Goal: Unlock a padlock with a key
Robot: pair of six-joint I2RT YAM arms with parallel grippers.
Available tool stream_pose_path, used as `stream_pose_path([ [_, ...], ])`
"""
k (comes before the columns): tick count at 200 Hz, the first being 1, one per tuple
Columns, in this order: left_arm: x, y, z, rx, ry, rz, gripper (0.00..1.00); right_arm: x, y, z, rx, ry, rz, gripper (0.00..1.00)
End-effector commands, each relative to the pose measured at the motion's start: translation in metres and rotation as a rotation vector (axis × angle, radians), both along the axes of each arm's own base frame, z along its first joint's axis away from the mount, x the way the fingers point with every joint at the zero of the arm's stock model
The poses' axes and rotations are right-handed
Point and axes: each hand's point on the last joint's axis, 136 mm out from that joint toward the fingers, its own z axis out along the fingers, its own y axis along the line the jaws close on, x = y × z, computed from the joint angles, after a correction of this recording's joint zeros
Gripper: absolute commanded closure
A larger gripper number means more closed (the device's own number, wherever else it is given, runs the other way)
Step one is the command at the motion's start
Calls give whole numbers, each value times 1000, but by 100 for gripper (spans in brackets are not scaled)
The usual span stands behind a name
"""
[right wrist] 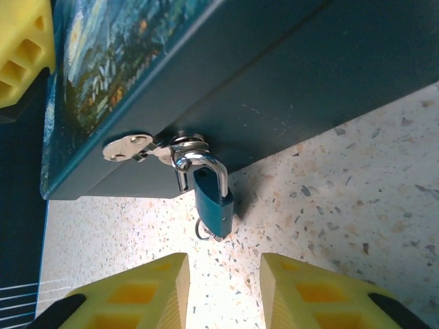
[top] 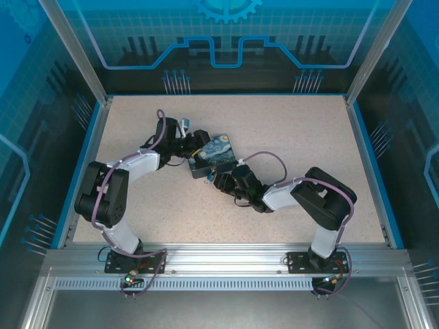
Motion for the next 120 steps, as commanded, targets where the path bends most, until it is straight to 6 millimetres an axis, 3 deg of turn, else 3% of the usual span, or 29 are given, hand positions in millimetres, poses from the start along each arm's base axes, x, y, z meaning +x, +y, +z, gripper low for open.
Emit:
stream_pose_path([
  [1, 6, -8, 11, -28, -37, -27, 27, 4, 6, -1, 5, 5, -25, 67],
  [120, 7, -8, 7, -35, -23, -22, 27, 11, 20, -20, -17, 49, -9, 70],
])
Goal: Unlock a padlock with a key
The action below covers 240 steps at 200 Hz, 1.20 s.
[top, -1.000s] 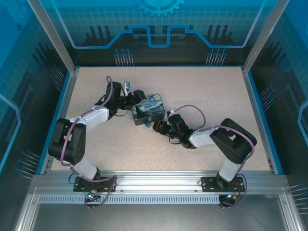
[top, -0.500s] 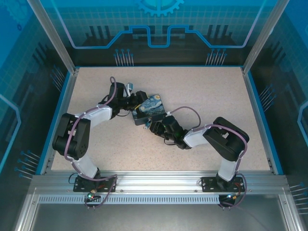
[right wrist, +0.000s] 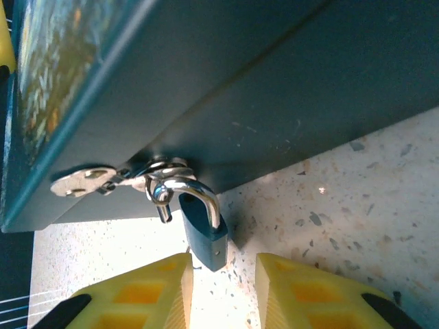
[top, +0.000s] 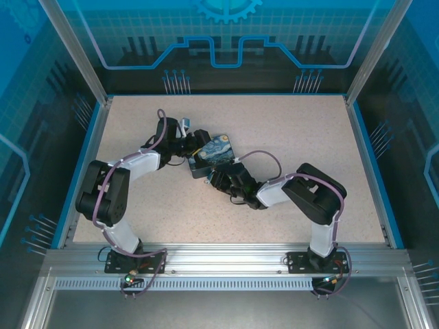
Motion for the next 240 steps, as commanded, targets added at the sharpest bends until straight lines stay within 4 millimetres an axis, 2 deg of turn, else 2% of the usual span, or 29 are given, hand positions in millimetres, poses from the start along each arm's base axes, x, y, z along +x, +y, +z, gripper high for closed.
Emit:
stream_pose_path([
  [1, 4, -7, 8, -30, -14, -20, 27, -1, 8, -7, -8, 16, 2, 70],
  [73, 6, -7, 7, -27, -12, -18, 27, 4, 16, -10, 5, -1, 16, 71],
  [108, 5, -5, 5, -20, -9, -11, 27, 5, 16, -10, 9, -15, 16, 82],
  [126, 3, -4, 4, -11, -8, -11, 27, 6, 16, -6, 19, -39, 15, 89],
  [149, 0, -1, -1, 6, -1, -6, 27, 8, 12, 3, 16, -82, 12, 92],
  [176, -4, 1, -6, 18, 7, -3, 27, 10, 11, 13, 14, -125, 20, 94],
  [240, -19, 8, -19, 46, 31, 7, 27, 17, -3, 23, 52, -114, -46, 95],
])
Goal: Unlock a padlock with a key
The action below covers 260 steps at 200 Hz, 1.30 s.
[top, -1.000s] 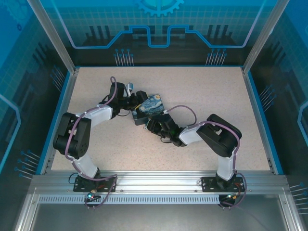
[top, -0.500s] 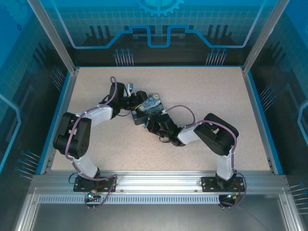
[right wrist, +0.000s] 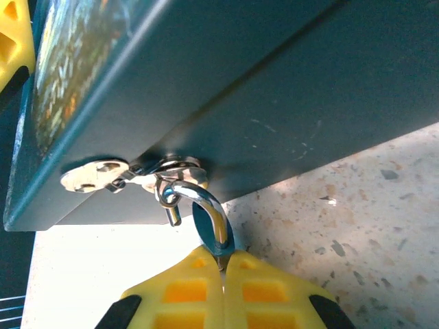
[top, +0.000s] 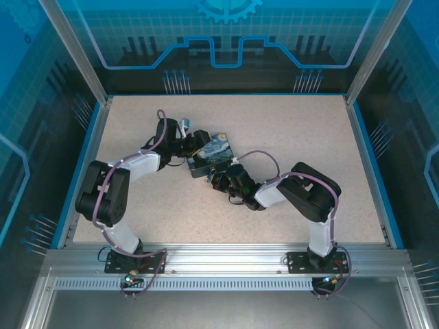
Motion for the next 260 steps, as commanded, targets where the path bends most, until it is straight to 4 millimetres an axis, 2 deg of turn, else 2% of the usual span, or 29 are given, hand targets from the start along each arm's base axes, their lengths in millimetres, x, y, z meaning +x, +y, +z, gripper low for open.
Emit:
stream_pose_path([
  [1, -16, 6, -16, 43, 42, 5, 27, 10, -8, 22, 49, -40, -59, 95],
  [59, -39, 1, -20, 68, 51, -9, 27, 17, -22, 24, 35, 54, -147, 97],
  [98, -46, 3, -21, 89, 51, -6, 27, 25, -38, 21, 13, 88, -207, 97],
  [134, -48, 4, -34, 90, 74, -2, 26, 37, -46, 20, -23, 98, -227, 98],
  [168, -50, 5, -46, 99, 97, -1, 26, 47, -52, 27, -70, 67, -224, 98],
  [177, -50, 5, -49, 100, 102, -1, 26, 45, -56, 22, -112, 70, -209, 98],
  [181, -50, 5, -50, 100, 104, 0, 26, 52, -52, 31, -113, 58, -205, 98],
  [199, -52, 5, -54, 98, 112, 0, 26, 49, -54, 18, -202, 115, -177, 98],
  [225, -52, 5, -56, 99, 117, 0, 26, 50, -50, 12, -187, 118, -166, 98],
  [260, -55, 7, -60, 112, 122, 0, 26, 65, -54, 40, -112, 10, -151, 97],
])
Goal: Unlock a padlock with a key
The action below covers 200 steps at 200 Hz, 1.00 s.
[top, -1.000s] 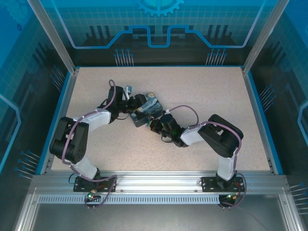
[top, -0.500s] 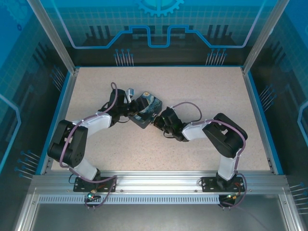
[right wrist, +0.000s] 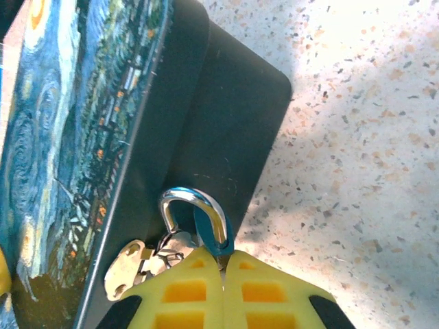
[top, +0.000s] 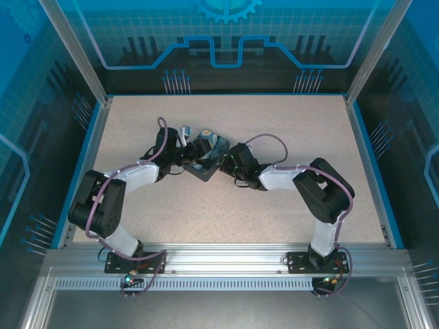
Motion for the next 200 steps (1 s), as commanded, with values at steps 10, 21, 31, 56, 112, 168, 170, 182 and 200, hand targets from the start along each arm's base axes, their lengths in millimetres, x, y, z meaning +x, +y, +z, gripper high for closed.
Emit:
stream_pose_path([
  [10, -24, 14, -58, 93, 167, 19, 26, 16, -13, 24, 13, -96, 2, 97],
  [21, -23, 15, -57, 89, 164, 19, 26, 17, -21, 33, 1, -117, -7, 97],
  [31, -22, 17, -54, 87, 160, 21, 26, 15, -31, 42, -29, -132, -12, 97],
  [56, -15, 25, -41, 73, 138, 31, 25, 2, -60, 67, -147, -164, 24, 97],
  [112, 14, 21, 42, 11, -40, -45, 16, -63, -89, 91, -228, -97, 349, 96],
  [168, 9, 49, 122, -5, -236, -29, 14, -121, -90, 88, -76, 33, 475, 96],
  [170, 8, 51, 123, -2, -238, -26, 14, -122, -90, 87, -71, 40, 472, 96],
  [182, 0, 61, 128, 15, -255, -5, 13, -131, -87, 77, -23, 82, 475, 96],
  [200, -14, 74, 129, 27, -267, 30, 12, -138, -79, 60, 52, 143, 479, 96],
])
